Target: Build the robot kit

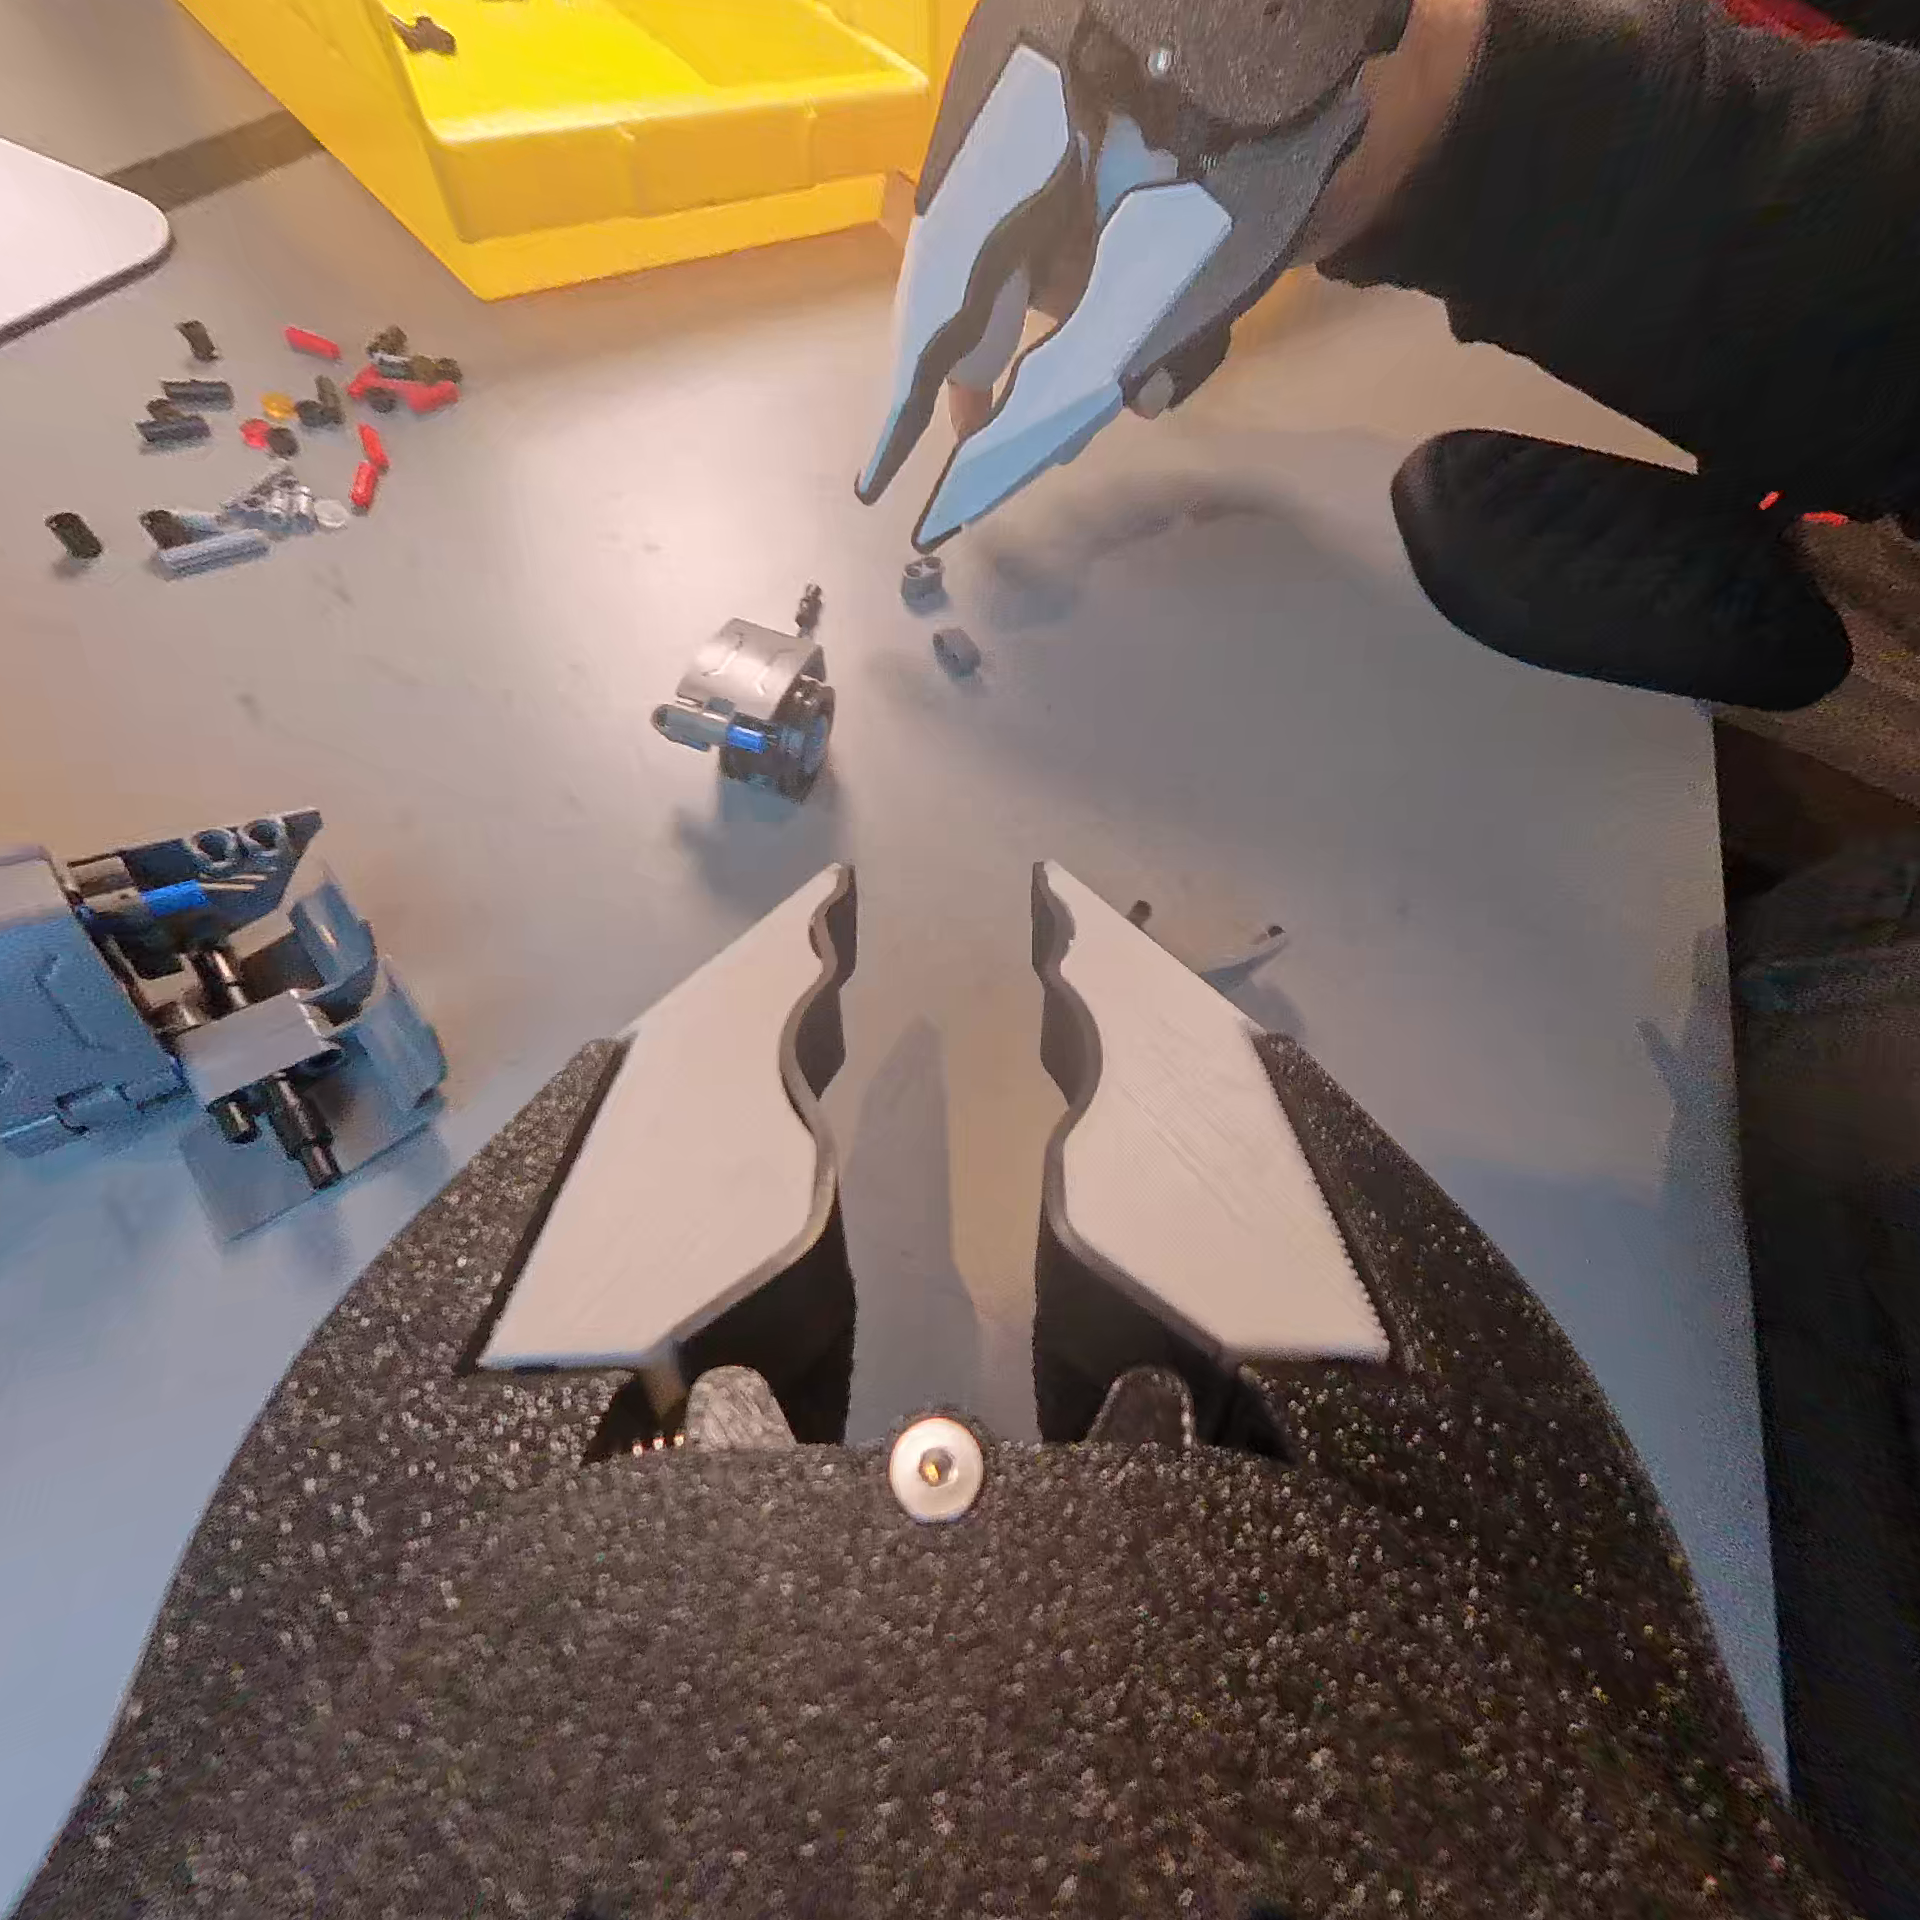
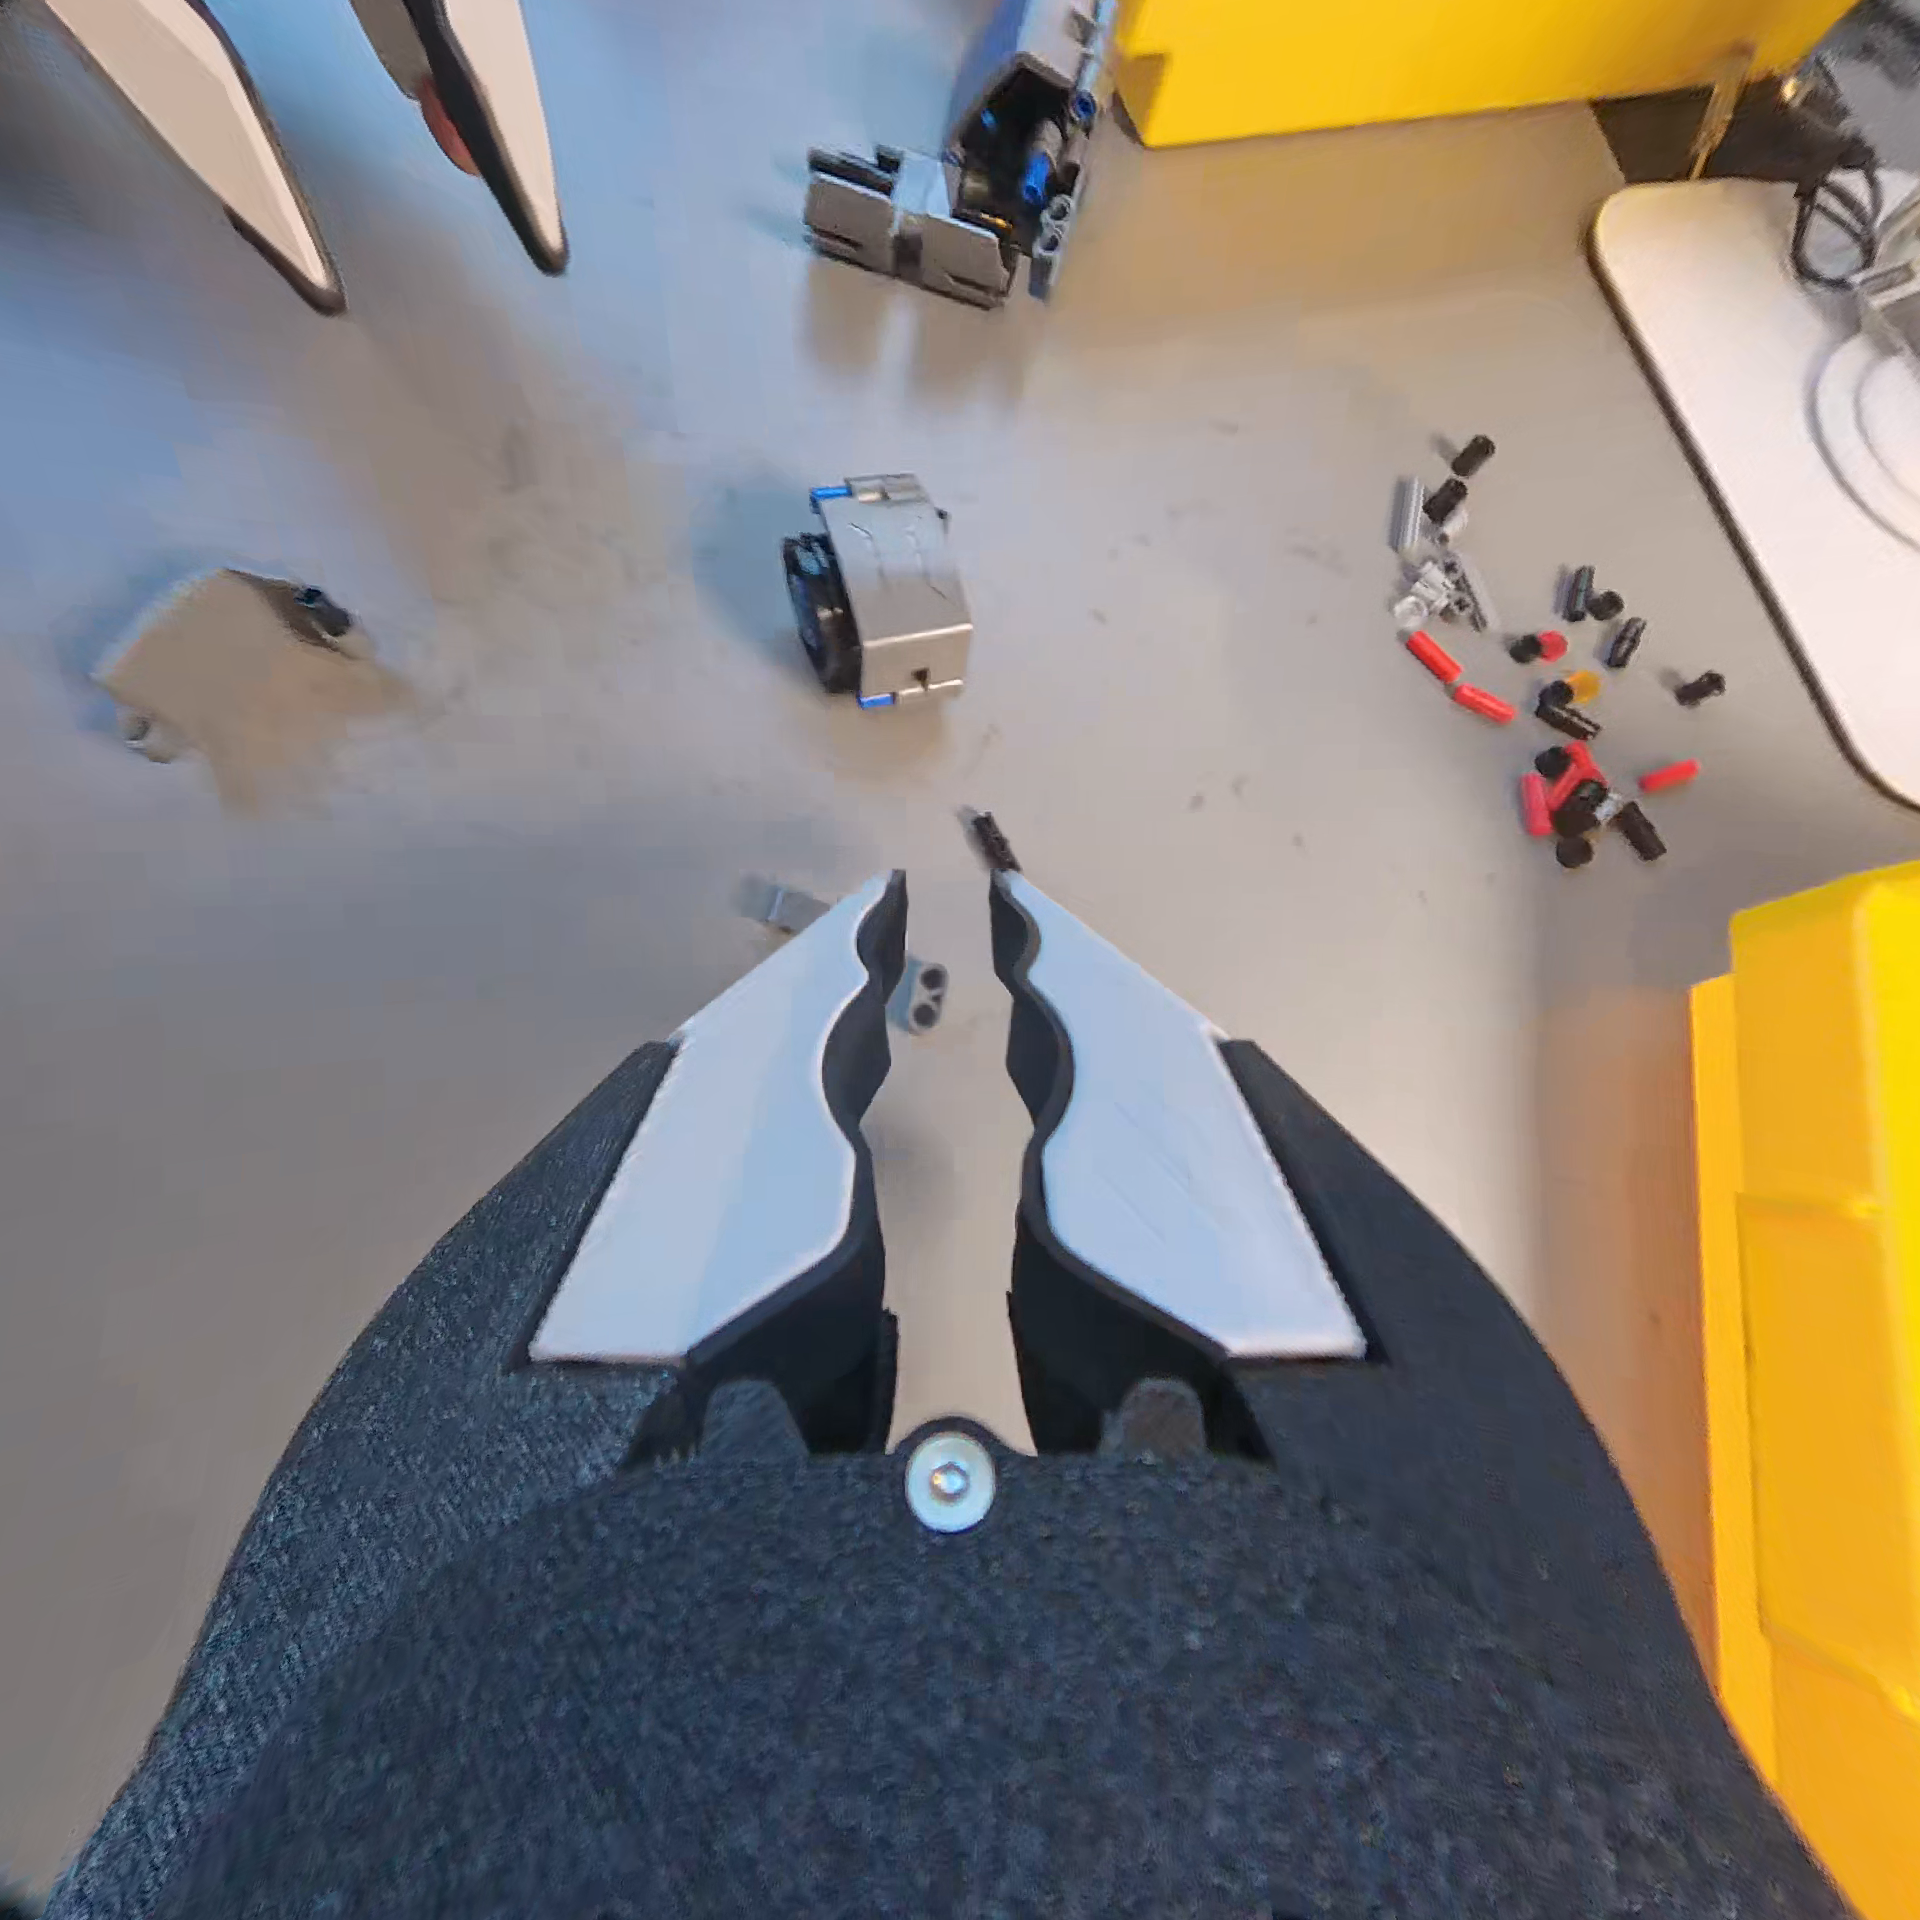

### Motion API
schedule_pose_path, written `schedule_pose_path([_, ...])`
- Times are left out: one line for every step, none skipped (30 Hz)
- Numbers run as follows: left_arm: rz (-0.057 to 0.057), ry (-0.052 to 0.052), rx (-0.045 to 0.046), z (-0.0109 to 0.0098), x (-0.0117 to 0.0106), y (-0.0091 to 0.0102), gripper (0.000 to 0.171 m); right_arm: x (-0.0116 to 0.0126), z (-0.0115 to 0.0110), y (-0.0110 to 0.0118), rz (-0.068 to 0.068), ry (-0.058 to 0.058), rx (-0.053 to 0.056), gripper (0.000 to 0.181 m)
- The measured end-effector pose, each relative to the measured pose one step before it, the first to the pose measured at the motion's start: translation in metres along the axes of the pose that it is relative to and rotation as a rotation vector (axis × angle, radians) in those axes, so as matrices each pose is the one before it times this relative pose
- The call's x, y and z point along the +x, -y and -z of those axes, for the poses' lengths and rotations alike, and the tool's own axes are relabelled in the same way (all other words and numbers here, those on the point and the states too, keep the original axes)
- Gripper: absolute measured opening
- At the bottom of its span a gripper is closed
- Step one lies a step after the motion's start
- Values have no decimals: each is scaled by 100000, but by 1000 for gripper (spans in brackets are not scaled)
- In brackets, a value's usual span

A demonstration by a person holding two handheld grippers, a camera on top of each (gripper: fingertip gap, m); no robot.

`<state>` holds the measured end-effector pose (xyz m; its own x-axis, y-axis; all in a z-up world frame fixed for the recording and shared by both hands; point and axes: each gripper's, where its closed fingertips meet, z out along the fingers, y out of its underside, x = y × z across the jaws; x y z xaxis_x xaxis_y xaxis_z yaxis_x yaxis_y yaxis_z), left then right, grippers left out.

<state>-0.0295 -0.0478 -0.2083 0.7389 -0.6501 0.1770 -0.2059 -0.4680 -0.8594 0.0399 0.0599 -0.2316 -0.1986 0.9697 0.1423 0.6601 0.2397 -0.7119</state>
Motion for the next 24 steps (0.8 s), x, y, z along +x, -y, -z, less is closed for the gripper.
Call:
schedule_pose_path([713, -103, 1588, -135, -330, 51, 33, 332, -454, -203, -838, 1144, -594, 14])
schedule_pose_path([1194, -612, 1598, -101, -161, 13, 34, 277, -461, -149, -613, 1153, -698, 14])
schedule_pose_path([1475, -810, 1419, -62, -54, -21, 34, 220, -411, -96, -142, 987, -875, 14])
schedule_pose_path([1171, -981, 1360, 9, 39, -10, 33, 43, -348, -69, 410, 1662, -1032, 14])
schedule_pose_path([724, -516, 1241, 65, 28, 24, 33, 110, -295, -55, 611, 894, -1103, 14])
schedule_pose_path([136, -260, 1063, 120, 28, 98, 33, 61, -255, -97, 635, 946, -1297, 15])
schedule_pose_path([-537, -514, 1619, 161, 98, 223, 31, -33, -244, -142, 584, 1313, -1571, 15])
schedule_pose_path([-312, 276, 1593, 137, -34, 223, 30, -23, -246, -141, 721, 898, -1337, 15])
schedule_pose_path([-10, 185, 1048, 78, -50, 146, 30, -63, -240, -149, 651, 900, -1284, 14])
schedule_pose_path([199, -259, 364, 13, 3, 59, 29, -89, -122, 142, 161, 1064, 579, 12])
schedule_pose_path([256, -56, -46, -38, -16, 10, 29, 91, -86, 72, -435, 27, 14, 11])
schedule_pose_path([90, 26, -243, -68, -25, -15, 29, -88, -73, -15, -22, 1072, -318, 7])
schedule_pose_path([-108, -282, -267, -98, 56, -8, 29, 16, -67, 16, -232, 103, -226, 3])
schedule_pose_path([-149, -242, -261, -112, 62, -5, 29, -16, -31, 61, 208, 105, 127, 3])
schedule_pose_path([-169, 153, -378, -124, 27, -19, 29, -41, -9, 11, 50, -119, -374, 3])
schedule_pose_path([-317, 222, -548, -137, 40, -51, 28, -141, 21, 26, 672, -21, -282, 3])
schedule_pose_path([-523, -258, -429, -124, 142, -44, 28, -277, 89, 112, 735, -55, 170, 2])
schedule_pose_path([-511, -267, -173, -104, 195, -13, 29, -391, 242, 285, 557, -230, 923, 2])
schedule_pose_path([-484, -307, -86, -101, 224, 2, 29, -614, 414, 443, 817, 14, 1245, 2])
schedule_pose_path([-529, -774, -183, -104, 360, -3, 29, -908, 542, 675, 1703, 381, 1911, 2])
schedule_pose_path([-893, -807, -292, -133, 442, 6, 29, -1008, 578, 913, 1990, 18, 2296, 2])
schedule_pose_path([-1711, -529, -319, -168, 459, 49, 29, -1055, 502, 1007, 2092, -199, 1895, 2])
schedule_pose_path([-2534, -422, -370, -198, 488, 87, 29, -1063, 358, 1029, 2270, -98, 1536, 2])
schedule_pose_path([-3061, -174, -362, -222, 468, 147, 28, -1040, 204, 963, 2584, -76, 1092, 2])
